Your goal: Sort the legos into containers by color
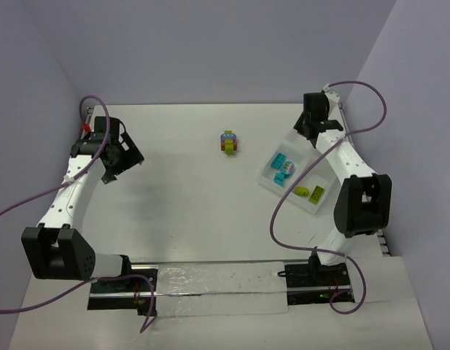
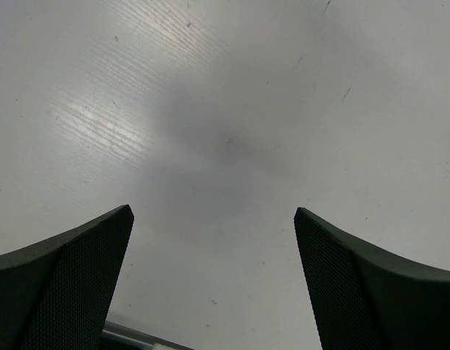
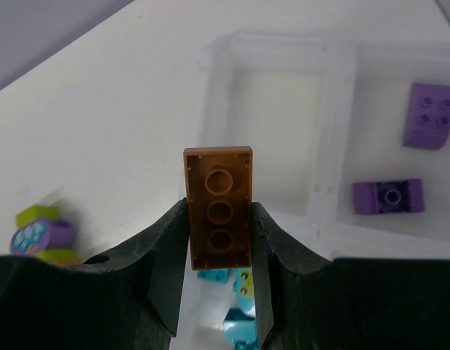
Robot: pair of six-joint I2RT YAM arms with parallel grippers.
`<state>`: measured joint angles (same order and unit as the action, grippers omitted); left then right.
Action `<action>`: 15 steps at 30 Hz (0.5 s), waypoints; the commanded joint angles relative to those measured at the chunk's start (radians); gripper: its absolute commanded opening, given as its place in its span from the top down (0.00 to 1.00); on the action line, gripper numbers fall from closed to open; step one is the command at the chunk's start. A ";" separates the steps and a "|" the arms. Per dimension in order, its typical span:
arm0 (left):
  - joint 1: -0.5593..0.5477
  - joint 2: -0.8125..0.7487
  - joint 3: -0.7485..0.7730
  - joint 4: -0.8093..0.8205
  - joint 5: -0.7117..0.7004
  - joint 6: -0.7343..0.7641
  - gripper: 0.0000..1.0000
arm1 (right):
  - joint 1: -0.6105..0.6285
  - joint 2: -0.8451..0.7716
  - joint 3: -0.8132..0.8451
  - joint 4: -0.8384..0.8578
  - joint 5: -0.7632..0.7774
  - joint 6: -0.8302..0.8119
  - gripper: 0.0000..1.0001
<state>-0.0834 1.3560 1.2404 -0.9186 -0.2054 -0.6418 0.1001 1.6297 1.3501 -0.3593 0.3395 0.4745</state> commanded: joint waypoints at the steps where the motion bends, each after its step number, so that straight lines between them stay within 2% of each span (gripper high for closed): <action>1: 0.007 -0.014 0.003 0.037 0.014 0.018 0.01 | -0.046 0.103 0.104 -0.021 0.097 -0.005 1.00; 7: 0.007 -0.003 0.020 0.027 0.009 0.016 0.01 | -0.078 0.217 0.209 -0.045 0.099 -0.023 0.95; 9: 0.007 0.001 0.023 0.025 0.006 0.013 0.01 | -0.083 0.258 0.223 -0.051 0.092 -0.015 0.89; 13: 0.007 0.008 0.028 0.024 0.009 0.007 0.01 | -0.085 0.293 0.244 -0.043 0.054 -0.027 0.47; 14: 0.007 0.009 0.028 0.024 0.009 0.007 0.01 | -0.083 0.296 0.251 -0.044 0.051 -0.030 0.33; 15: 0.007 0.009 0.027 0.023 0.007 0.005 0.01 | -0.085 0.300 0.259 -0.044 0.045 -0.036 0.29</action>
<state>-0.0834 1.3591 1.2404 -0.9161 -0.2047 -0.6422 0.0241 1.9091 1.5404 -0.4112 0.3952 0.4522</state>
